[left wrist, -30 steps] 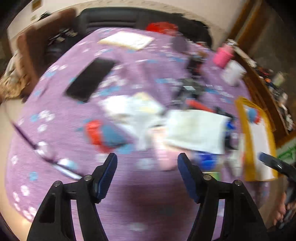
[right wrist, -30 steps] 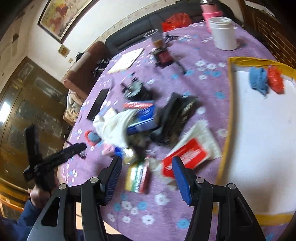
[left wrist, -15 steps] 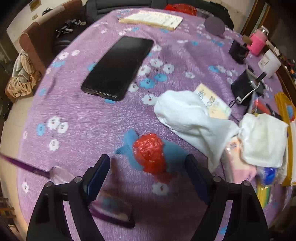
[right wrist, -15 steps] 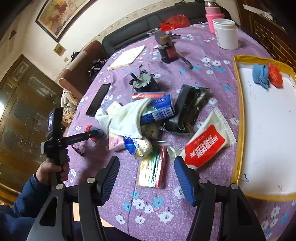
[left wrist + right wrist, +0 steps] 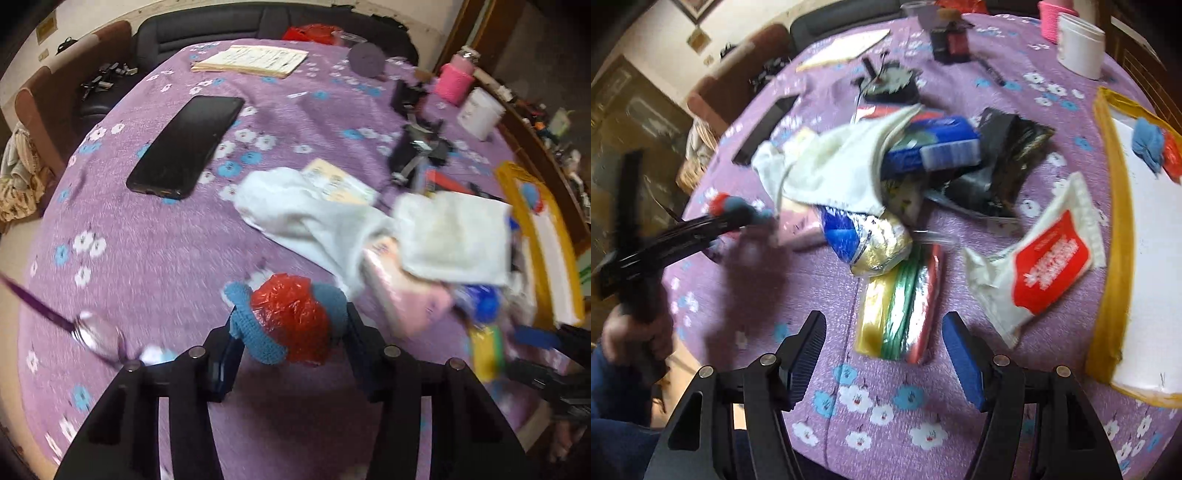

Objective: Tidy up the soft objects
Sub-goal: 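Grasp the blue sock wrapped in red bag with the left tool, then grasp the bag of coloured sponges with the right tool while the left tool holds the sock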

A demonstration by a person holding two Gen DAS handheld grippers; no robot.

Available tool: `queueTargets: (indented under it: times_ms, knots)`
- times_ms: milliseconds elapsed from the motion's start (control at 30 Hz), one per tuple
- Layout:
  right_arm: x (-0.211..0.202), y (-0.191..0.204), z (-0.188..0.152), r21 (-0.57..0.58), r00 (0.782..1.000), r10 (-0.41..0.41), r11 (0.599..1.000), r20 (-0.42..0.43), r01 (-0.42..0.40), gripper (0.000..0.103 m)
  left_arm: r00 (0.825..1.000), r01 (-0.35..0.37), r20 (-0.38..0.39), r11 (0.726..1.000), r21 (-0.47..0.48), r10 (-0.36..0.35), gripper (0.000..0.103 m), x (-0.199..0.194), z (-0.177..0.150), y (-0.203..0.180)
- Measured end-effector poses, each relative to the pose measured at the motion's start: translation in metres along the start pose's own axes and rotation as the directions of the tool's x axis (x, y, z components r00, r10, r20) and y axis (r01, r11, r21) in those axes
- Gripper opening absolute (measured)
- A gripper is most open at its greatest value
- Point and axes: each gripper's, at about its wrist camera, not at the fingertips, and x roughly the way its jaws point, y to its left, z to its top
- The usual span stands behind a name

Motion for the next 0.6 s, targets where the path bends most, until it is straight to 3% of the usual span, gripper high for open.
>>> queueTargets:
  times_ms: [233,267,333,400,600]
  knots:
    - [0.035,0.014,0.007,-0.043,0.989,-0.135,0.990,-0.058,0.133,0.072,0.998,0.057,0.015,0.995,0.080,-0.059,0.049,-0.018,-0.023,-0.029]
    - [0.035,0.015,0.006,-0.050,0.988,-0.150,0.988,-0.044,0.147,0.068,0.998,0.062,0.012,0.994,0.090,-0.063,0.049,-0.016,-0.024,-0.032]
    - [0.035,0.016,0.005,-0.077,0.980,-0.193,0.979,-0.043,0.189,0.049,0.997,0.072,0.009,0.991,0.115,-0.074,0.049,-0.017,-0.028,-0.038]
    - [0.031,0.010,0.003,-0.054,0.986,-0.160,0.986,-0.055,0.157,0.043,0.996,0.081,0.016,0.988,0.130,-0.084,0.049,-0.017,-0.028,-0.041]
    - [0.009,0.005,-0.022,-0.028,0.995,-0.084,0.996,-0.059,0.082,0.041,0.989,0.137,0.019,0.973,0.187,-0.143,0.049,-0.015,-0.023,-0.064]
